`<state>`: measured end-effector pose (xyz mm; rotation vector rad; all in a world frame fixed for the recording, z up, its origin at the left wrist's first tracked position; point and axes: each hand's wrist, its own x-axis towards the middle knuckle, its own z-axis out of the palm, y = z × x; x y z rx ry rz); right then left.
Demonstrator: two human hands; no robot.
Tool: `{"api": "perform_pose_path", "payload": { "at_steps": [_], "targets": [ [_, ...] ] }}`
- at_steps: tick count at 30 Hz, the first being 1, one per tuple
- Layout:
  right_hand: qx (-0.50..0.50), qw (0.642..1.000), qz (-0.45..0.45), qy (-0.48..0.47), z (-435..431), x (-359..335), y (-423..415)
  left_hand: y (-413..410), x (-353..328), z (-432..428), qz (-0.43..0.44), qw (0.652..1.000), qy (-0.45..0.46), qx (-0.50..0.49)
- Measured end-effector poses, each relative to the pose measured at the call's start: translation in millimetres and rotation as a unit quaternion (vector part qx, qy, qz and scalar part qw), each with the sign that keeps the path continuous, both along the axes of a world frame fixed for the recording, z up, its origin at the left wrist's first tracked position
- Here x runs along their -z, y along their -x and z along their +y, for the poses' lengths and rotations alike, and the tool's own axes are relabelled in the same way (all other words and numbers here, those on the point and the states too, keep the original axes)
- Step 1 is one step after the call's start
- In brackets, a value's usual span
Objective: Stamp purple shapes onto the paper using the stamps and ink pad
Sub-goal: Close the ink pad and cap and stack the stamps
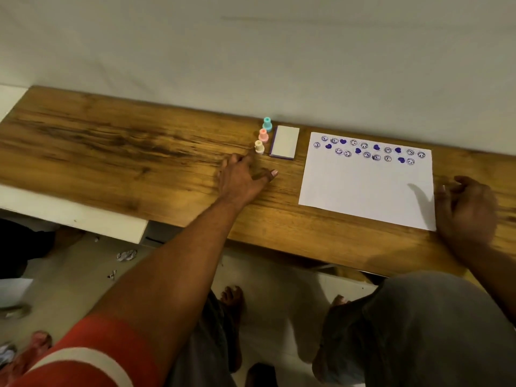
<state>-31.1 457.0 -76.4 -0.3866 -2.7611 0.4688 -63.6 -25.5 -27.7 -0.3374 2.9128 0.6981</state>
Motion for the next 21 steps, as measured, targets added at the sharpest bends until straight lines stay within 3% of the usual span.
{"api": "perform_pose_path", "payload": {
  "at_steps": [10,16,21],
  "targets": [
    [-0.014,1.000,-0.004,0.000,-12,-13,-4,-3,9,6,0.029,0.999,0.005,-0.031],
    [-0.009,1.000,-0.020,-0.003,-15,-18,-3,-9,12,7,0.060,0.994,0.085,0.043],
    [-0.001,0.999,-0.031,-0.010,-16,-18,-5,3,4,16,0.105,0.994,-0.008,-0.035]
  ]
}}
